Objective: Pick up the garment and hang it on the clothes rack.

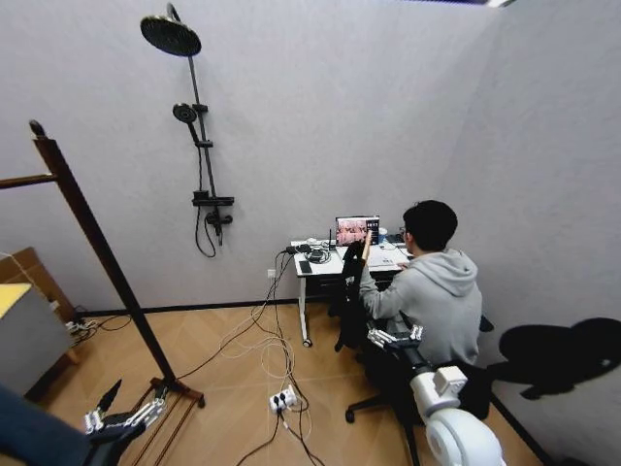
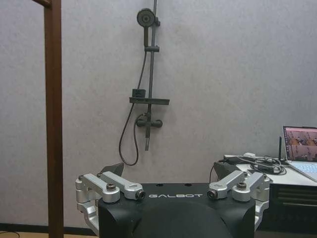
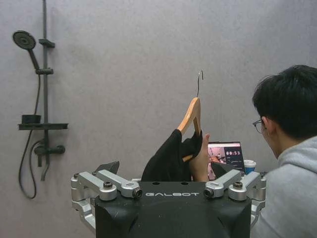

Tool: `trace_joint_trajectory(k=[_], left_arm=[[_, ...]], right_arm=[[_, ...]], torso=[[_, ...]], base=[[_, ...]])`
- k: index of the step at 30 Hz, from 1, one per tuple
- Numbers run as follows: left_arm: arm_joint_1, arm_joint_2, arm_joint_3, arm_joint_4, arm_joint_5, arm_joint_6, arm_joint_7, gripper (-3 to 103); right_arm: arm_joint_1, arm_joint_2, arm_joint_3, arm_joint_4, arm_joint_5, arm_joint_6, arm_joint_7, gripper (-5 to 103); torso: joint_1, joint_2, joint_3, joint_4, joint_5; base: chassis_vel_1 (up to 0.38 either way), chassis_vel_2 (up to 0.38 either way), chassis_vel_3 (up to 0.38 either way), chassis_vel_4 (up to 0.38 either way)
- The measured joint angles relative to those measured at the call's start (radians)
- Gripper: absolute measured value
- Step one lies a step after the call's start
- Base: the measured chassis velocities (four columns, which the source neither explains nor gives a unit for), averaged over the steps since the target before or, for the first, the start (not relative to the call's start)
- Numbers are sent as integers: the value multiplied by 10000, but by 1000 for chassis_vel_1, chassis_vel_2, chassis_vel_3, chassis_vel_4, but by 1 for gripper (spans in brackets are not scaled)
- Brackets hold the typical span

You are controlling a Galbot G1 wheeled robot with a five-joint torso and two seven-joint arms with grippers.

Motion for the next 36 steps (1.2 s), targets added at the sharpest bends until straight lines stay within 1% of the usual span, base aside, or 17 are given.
trace_joint_trajectory(k=[2, 3, 4, 8, 10, 13, 14, 23, 24, 26, 28, 29, 31, 32, 34, 35, 36], left_arm=[[-2, 1, 1, 0, 0, 0, 2, 100], [-2, 0, 1, 0, 0, 0, 2, 100], [-2, 0, 1, 0, 0, 0, 2, 100], [1, 0, 0, 0, 0, 0, 0, 100], [4, 0, 1, 0, 0, 0, 2, 100], [3, 0, 1, 1, 0, 1, 3, 100], [3, 0, 0, 0, 0, 1, 3, 100], [1, 0, 0, 0, 0, 0, 1, 100], [1, -1, 0, 0, 0, 0, 2, 100], [1, 0, 0, 0, 0, 1, 1, 100], [1, 0, 0, 0, 0, 0, 1, 100], [1, 0, 0, 0, 0, 0, 1, 100], [1, 0, 0, 0, 0, 1, 1, 100], [1, 0, 0, 0, 0, 1, 1, 100], [1, 0, 0, 1, 0, 0, 2, 100], [1, 0, 0, 1, 0, 0, 2, 100], [1, 0, 0, 0, 0, 1, 2, 100]], right_arm=[[577, -256, -3, -232, 347, -204, 196, 100], [1295, -539, -26, -635, 639, -372, 338, 100], [1295, -539, -26, -635, 639, -372, 338, 100], [3024, -1324, -319, -2107, 1367, -528, 509, 100], [4063, -1729, -661, -2950, 1823, -552, 588, 100], [4529, -1892, -815, -3317, 1964, -601, 594, 100], [5006, -2010, -993, -3738, 2055, -766, 592, 100], [6266, -2043, -1465, -5230, 2155, -1113, 542, 100], [6453, -2074, -1556, -5486, 2238, -1255, 548, 103], [6618, -2115, -1621, -5776, 2287, -1276, 530, 100], [6781, -2196, -1663, -6091, 2308, -1262, 384, 90], [6781, -2196, -1663, -6091, 2308, -1262, 384, 90], [6877, -2286, -1697, -6273, 2340, -1254, 255, 80], [6877, -2286, -1697, -6273, 2340, -1254, 255, 80], [6887, -2393, -1714, -6293, 2340, -1262, 173, 69], [6887, -2393, -1714, -6293, 2340, -1262, 173, 69], [6879, -2432, -1722, -6263, 2340, -1265, 145, 63]], torso=[[2, -1, -1, -8, -10], [-1, 0, -1, 1, -7], [-1, 0, -1, 1, -7], [-12, 2, -4, 6, -6], [-30, 12, -9, -3, -6], [-31, 12, -9, -1, -9], [-30, 12, -8, -4, 0], [-10, 3, -4, 1, -6], [-11, 4, -4, 1, -7], [-11, 3, -3, 1, -5], [-13, 4, -5, -2, -5], [-13, 4, -5, -2, -5], [-14, 4, -5, -1, -5], [-14, 4, -5, -1, -5], [-15, 4, -5, -2, -5], [-15, 4, -5, -2, -5], [-15, 5, -5, -2, -5]], base=[[-205, 187, 158, -214], [-205, 169, 19, -103], [-205, 169, 19, -103], [-36, 71, -2, 14], [21, -77, -40, 37], [46, -93, -74, 34], [43, -70, -25, 18], [5, -8, -3, 2], [0, 0, 0, 0], [0, 0, 0, 0], [0, 0, 0, 0], [0, 0, 0, 0], [0, 0, 0, 0], [0, 0, 0, 0], [0, 0, 0, 0], [0, 0, 0, 0], [0, 0, 0, 0]])
